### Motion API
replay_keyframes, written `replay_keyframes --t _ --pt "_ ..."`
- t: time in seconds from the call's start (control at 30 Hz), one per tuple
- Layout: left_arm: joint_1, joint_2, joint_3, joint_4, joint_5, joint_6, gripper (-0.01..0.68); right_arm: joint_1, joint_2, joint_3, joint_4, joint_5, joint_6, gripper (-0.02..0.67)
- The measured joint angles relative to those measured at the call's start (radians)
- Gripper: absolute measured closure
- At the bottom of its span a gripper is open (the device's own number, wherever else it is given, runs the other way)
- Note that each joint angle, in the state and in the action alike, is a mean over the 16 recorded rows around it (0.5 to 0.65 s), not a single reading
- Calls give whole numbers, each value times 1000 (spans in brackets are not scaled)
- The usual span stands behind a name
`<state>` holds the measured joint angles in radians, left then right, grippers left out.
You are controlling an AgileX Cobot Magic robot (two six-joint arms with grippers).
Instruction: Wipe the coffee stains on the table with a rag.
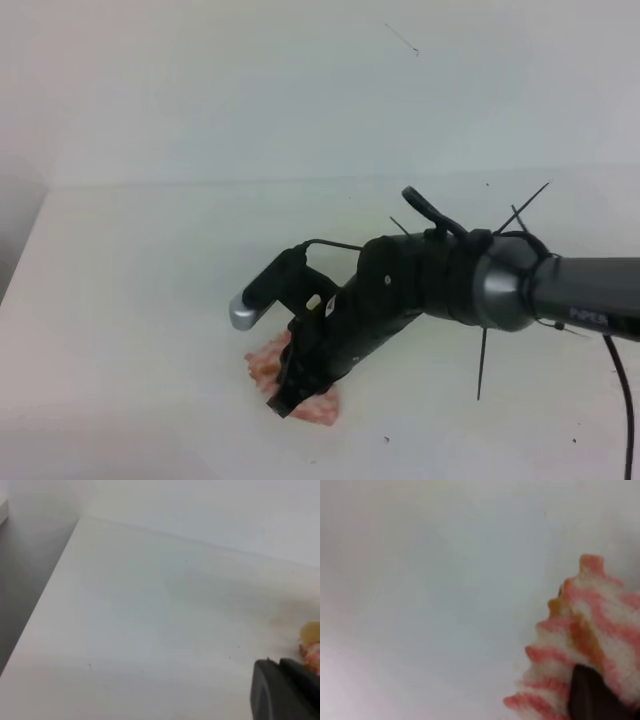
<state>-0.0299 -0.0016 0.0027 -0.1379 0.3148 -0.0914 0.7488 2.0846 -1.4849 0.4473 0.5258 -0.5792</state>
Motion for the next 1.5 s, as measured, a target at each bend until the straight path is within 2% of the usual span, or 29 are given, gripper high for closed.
replay_keyframes --t 0.3,0.6,1.1,1.3,1.5 --pt "0 0 0 0 0 0 675 -37 123 -123 -42 53 17 648" --pt "0 2 -3 0 1 0 675 -131 177 -196 -107 88 74 648" --pt "0 -3 -3 0 1 0 675 -334 181 -199 -155 153 129 648" --pt "0 -6 -3 0 1 0 675 -379 149 -183 -170 176 164 648" --pt "0 -10 -3 0 1 0 675 -400 46 -98 -180 116 191 648"
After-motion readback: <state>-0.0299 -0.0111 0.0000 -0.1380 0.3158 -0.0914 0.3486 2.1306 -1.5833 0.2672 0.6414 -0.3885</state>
